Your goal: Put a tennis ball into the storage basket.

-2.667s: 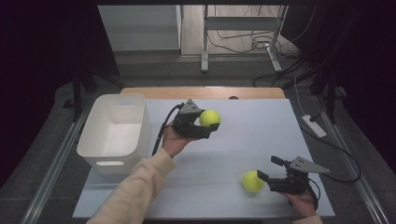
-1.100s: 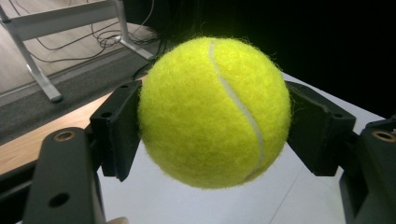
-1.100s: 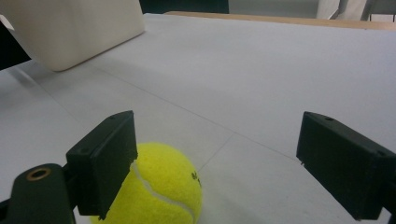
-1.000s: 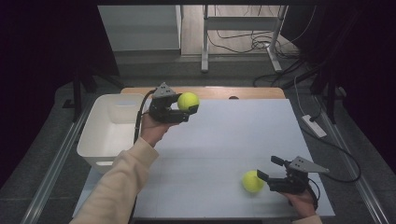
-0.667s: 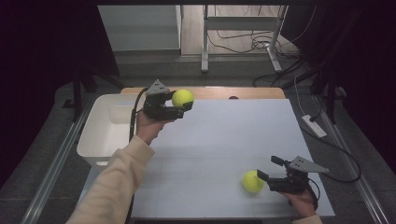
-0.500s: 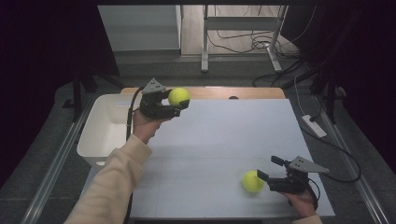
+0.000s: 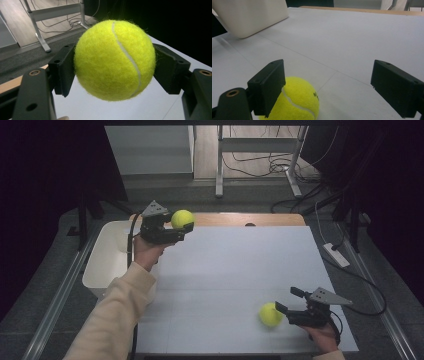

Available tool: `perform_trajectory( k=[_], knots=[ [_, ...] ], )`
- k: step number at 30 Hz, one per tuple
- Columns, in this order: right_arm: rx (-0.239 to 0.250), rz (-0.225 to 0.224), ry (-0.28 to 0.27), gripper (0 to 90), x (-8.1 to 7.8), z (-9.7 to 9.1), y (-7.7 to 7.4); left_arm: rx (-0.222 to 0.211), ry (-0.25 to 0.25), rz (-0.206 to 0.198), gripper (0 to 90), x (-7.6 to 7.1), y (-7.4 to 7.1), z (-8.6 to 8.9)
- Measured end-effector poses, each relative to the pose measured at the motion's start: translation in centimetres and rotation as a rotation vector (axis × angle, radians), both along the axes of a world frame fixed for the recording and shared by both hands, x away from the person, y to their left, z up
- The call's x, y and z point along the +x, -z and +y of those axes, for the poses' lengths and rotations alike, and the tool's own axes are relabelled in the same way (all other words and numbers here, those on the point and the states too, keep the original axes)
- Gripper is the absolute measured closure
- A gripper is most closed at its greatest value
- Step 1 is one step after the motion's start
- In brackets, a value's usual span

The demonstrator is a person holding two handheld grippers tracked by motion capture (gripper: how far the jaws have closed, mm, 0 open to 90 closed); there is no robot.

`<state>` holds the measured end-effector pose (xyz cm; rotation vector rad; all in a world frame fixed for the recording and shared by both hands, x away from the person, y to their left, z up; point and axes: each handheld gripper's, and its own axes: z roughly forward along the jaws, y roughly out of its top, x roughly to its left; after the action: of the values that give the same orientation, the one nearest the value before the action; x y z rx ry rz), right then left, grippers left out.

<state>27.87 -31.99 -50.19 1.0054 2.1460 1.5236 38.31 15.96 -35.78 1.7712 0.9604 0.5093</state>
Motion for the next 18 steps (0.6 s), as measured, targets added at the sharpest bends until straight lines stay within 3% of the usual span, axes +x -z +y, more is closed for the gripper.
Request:
perform_trajectory(
  k=[18],
  knots=[
    [0.000,0.003,-0.001,12.1,0.0,0.0,0.1,0.004,-0.061,-0.002,27.0,0.4,-0.1,2.1]
  ],
)
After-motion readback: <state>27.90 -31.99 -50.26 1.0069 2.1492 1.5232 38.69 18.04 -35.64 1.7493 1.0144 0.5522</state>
